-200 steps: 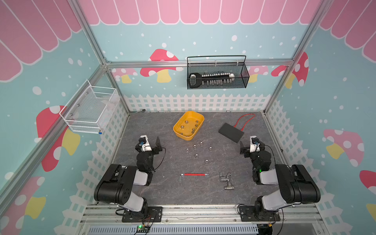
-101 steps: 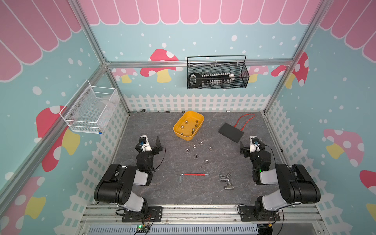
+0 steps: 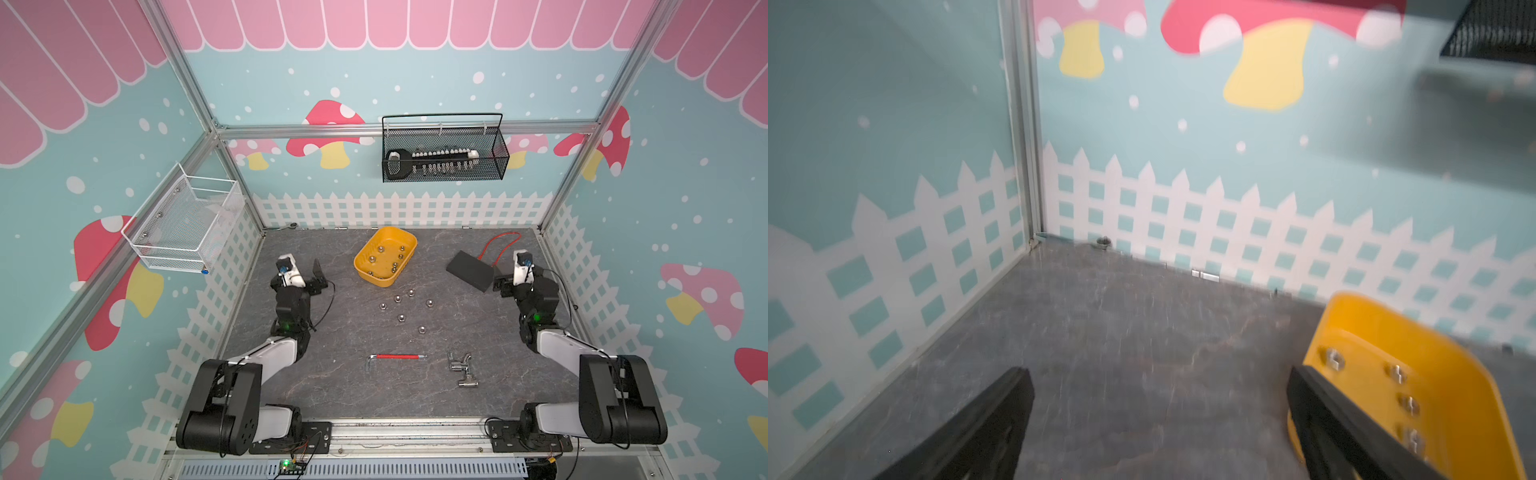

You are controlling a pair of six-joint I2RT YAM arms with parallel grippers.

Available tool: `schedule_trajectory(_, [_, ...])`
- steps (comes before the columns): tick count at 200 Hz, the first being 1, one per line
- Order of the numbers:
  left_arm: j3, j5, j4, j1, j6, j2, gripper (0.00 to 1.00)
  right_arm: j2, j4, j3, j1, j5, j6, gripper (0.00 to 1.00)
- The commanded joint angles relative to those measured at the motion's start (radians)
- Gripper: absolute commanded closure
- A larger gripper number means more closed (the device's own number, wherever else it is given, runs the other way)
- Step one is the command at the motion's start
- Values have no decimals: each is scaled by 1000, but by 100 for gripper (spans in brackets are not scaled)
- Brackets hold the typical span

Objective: Put the nuts on the desktop into the storage box
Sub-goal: Pick up the storage box at the center of the board.

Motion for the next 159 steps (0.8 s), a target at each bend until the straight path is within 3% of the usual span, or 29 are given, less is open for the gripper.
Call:
schedule_trajectory(1, [270,13,-515,-3,-120,40,1,4,-464,183,51,49,36,8])
schedule_trajectory(32, [627,353,-867,-11,-126,334,16,61,-738,309,107,-24,101,9])
schedule_trajectory(71, [987,494,-1133,-49,21,639,19,117,-835,389,173,-222,115,10])
schedule_trajectory(109, [1238,493,-1277,-100,190,800,19,195,-901,454,250,-263,79,10])
schedule_trajectory(159, [1509,434,-1395,-106,265,993,19,284,-925,499,312,-349,48,10])
